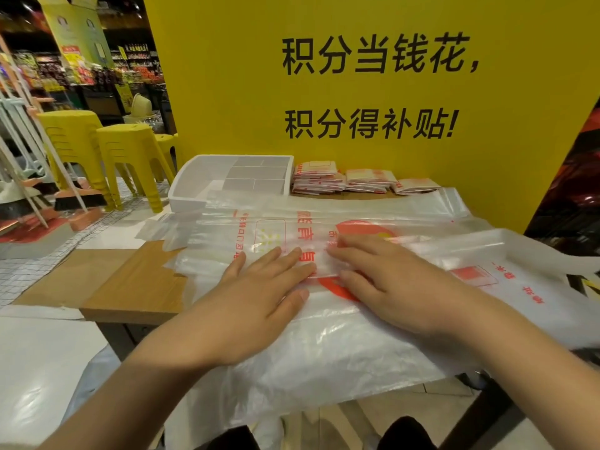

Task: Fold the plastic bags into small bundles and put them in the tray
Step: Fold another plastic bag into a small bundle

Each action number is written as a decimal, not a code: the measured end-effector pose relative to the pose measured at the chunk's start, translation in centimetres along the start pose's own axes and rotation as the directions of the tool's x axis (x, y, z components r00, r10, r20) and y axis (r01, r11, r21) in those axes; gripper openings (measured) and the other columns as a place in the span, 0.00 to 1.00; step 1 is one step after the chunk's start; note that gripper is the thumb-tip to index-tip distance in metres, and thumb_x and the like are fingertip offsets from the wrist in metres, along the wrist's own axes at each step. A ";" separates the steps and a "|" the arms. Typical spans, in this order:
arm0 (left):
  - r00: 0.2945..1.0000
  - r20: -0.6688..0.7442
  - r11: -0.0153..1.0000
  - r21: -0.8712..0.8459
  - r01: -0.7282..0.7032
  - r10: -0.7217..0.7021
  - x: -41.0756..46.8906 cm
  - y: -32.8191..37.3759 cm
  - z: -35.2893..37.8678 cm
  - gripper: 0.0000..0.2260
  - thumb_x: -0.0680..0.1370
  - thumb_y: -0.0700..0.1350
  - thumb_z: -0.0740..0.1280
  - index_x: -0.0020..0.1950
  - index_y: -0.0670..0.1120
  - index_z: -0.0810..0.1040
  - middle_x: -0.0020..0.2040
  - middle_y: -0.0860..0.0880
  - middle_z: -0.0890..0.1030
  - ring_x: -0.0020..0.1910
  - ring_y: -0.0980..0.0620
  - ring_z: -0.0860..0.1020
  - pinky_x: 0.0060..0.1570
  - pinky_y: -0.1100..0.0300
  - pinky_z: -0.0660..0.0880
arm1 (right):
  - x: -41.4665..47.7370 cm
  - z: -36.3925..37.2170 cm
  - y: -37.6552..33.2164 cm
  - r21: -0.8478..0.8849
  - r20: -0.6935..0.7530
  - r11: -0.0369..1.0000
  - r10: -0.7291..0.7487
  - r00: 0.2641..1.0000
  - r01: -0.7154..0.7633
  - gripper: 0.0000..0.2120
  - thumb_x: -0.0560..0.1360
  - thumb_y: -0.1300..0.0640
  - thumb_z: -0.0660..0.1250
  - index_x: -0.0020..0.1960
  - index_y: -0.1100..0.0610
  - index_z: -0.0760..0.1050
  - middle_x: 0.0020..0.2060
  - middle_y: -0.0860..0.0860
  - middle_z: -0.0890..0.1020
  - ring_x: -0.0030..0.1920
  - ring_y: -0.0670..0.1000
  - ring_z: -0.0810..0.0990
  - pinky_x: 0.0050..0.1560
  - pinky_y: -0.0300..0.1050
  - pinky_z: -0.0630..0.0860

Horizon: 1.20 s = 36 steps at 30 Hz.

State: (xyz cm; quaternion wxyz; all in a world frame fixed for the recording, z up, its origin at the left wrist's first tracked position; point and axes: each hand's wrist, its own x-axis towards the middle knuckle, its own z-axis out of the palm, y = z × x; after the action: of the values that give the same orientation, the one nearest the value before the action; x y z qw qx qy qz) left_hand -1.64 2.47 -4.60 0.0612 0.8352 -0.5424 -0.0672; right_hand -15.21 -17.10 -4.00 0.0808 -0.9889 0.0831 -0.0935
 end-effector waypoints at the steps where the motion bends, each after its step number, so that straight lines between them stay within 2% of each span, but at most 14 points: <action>1: 1.000 0.003 1.000 -0.001 0.001 -0.001 0.0 0.0 0.0 0.23 0.83 0.61 0.44 0.80 0.65 0.48 0.79 0.66 0.41 0.77 0.64 0.36 0.77 0.52 0.33 | -0.2 0.2 -0.2 0.003 0.059 1.000 0.028 0.998 -0.028 0.25 0.84 0.41 0.49 0.80 0.42 0.58 0.80 0.42 0.54 0.79 0.45 0.50 0.78 0.41 0.46; 4: 1.000 0.018 1.000 -0.007 0.003 -0.003 -0.1 -0.1 0.1 0.24 0.83 0.61 0.43 0.79 0.65 0.46 0.79 0.66 0.40 0.77 0.63 0.35 0.76 0.52 0.33 | -1.1 -0.1 0.9 0.009 0.145 0.992 0.120 0.982 -0.122 0.30 0.79 0.33 0.42 0.80 0.38 0.51 0.80 0.40 0.48 0.80 0.43 0.43 0.78 0.42 0.40; 7: 1.000 0.025 1.000 -0.011 0.000 0.000 -0.1 -0.2 0.2 0.24 0.82 0.62 0.42 0.79 0.66 0.45 0.78 0.66 0.38 0.77 0.63 0.33 0.77 0.51 0.33 | -2.4 -0.6 3.3 -0.013 0.165 0.984 0.176 0.970 -0.177 0.34 0.75 0.30 0.37 0.79 0.36 0.47 0.80 0.39 0.43 0.79 0.41 0.38 0.78 0.43 0.38; 12: 0.999 0.034 1.000 -0.011 0.008 -0.008 -0.1 -0.3 0.2 0.24 0.82 0.62 0.41 0.79 0.66 0.44 0.78 0.67 0.37 0.76 0.63 0.33 0.76 0.51 0.32 | -4.9 -1.3 6.2 -0.027 0.183 0.954 0.297 0.937 -0.297 0.33 0.74 0.31 0.37 0.79 0.35 0.45 0.80 0.40 0.43 0.79 0.41 0.39 0.77 0.40 0.37; 17: 0.999 0.046 1.000 -0.015 0.024 -0.023 -0.1 -0.3 0.2 0.25 0.81 0.63 0.41 0.79 0.67 0.44 0.78 0.67 0.37 0.76 0.63 0.32 0.76 0.49 0.32 | -6.0 -2.0 8.4 -0.055 0.147 0.900 0.435 0.888 -0.432 0.38 0.71 0.29 0.34 0.79 0.36 0.47 0.80 0.41 0.45 0.80 0.44 0.43 0.79 0.50 0.40; 22: 0.999 0.047 1.000 -0.008 0.021 -0.021 0.0 -0.3 0.2 0.24 0.82 0.63 0.41 0.79 0.66 0.44 0.78 0.66 0.37 0.76 0.62 0.32 0.76 0.48 0.31 | -6.4 -2.7 8.9 -0.135 0.157 0.844 0.535 0.830 -0.518 0.34 0.76 0.33 0.35 0.81 0.41 0.46 0.81 0.45 0.45 0.80 0.46 0.43 0.78 0.51 0.38; 24: 0.998 0.052 1.000 -0.018 0.020 -0.019 0.1 -0.3 0.2 0.24 0.82 0.62 0.42 0.79 0.66 0.44 0.78 0.66 0.38 0.76 0.62 0.32 0.76 0.49 0.31 | -6.0 -2.7 7.4 -0.176 0.107 0.851 0.516 0.850 -0.495 0.32 0.79 0.35 0.35 0.81 0.44 0.44 0.81 0.46 0.43 0.80 0.47 0.41 0.79 0.51 0.37; 27: 0.998 0.058 1.000 -0.018 0.017 -0.016 0.1 -0.4 0.1 0.24 0.82 0.63 0.42 0.79 0.67 0.44 0.78 0.66 0.38 0.76 0.62 0.32 0.76 0.49 0.31 | -4.8 -2.1 3.9 -0.145 0.063 0.949 0.292 0.954 -0.281 0.34 0.76 0.32 0.30 0.81 0.41 0.40 0.79 0.42 0.38 0.79 0.44 0.36 0.79 0.49 0.38; 30: 0.998 0.056 1.000 -0.011 0.017 -0.017 0.0 -0.3 0.1 0.24 0.82 0.63 0.42 0.79 0.66 0.45 0.78 0.66 0.38 0.77 0.62 0.32 0.76 0.48 0.31 | -3.4 -1.0 0.7 -0.041 0.116 0.989 0.143 0.983 -0.139 0.31 0.79 0.33 0.36 0.80 0.39 0.43 0.79 0.39 0.40 0.78 0.41 0.36 0.78 0.43 0.37; 36: 0.999 0.027 0.999 0.025 0.034 -0.035 0.1 -1.0 0.4 0.24 0.80 0.66 0.40 0.77 0.71 0.42 0.78 0.65 0.36 0.77 0.58 0.32 0.77 0.49 0.33 | -2.8 0.2 0.6 0.027 0.186 0.986 0.154 0.970 -0.162 0.31 0.75 0.31 0.34 0.78 0.32 0.43 0.79 0.37 0.39 0.78 0.40 0.35 0.79 0.45 0.36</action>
State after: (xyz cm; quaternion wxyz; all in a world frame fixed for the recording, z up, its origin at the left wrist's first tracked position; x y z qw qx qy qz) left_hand -0.78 2.73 -5.16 0.0424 0.8442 -0.5294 -0.0727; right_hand -17.95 -17.19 -4.77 0.1162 -0.9815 0.1519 0.0032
